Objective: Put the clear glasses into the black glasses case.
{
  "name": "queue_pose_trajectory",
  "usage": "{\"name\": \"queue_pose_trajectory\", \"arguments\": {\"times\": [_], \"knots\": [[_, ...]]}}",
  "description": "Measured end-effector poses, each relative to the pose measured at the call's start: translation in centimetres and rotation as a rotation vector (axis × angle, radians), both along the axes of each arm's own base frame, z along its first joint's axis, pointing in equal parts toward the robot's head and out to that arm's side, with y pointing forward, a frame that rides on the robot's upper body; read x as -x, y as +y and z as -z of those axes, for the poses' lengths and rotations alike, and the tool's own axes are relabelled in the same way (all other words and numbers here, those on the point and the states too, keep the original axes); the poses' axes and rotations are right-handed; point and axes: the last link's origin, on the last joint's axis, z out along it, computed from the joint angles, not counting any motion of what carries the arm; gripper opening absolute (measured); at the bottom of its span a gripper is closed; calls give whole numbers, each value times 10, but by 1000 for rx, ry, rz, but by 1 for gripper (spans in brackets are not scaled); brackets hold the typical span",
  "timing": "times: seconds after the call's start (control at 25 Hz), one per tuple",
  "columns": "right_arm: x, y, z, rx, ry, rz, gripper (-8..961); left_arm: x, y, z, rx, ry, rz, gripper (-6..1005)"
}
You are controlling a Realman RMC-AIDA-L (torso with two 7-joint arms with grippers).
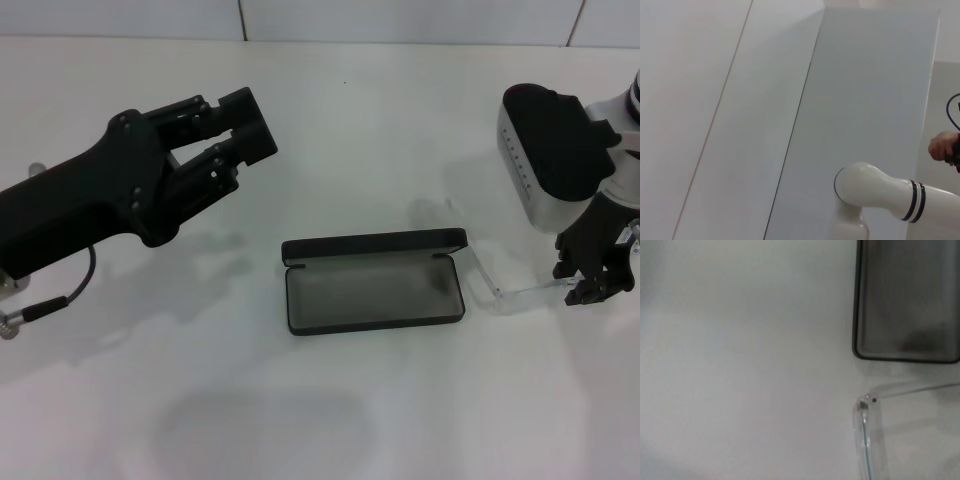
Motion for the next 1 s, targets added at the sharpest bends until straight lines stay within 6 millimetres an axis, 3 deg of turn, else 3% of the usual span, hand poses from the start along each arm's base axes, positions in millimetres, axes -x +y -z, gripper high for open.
{"name": "queue_pose_trajectory", "arguments": {"times": [0.2,0.6,0.72,1.0], "knots": [[1,-1,3,7,9,-2,284,0,1,1,4,-2,-2,302],[-2,-3,2,-5,4,8,159,2,-1,1,5,-4,-6,288],[-1,-3,-7,-37,23,18,112,1,-3,0,8,-8,1,284],[9,-8,-60,-160,163,76,112,2,-4,-4,0,-18,8,274]]}}
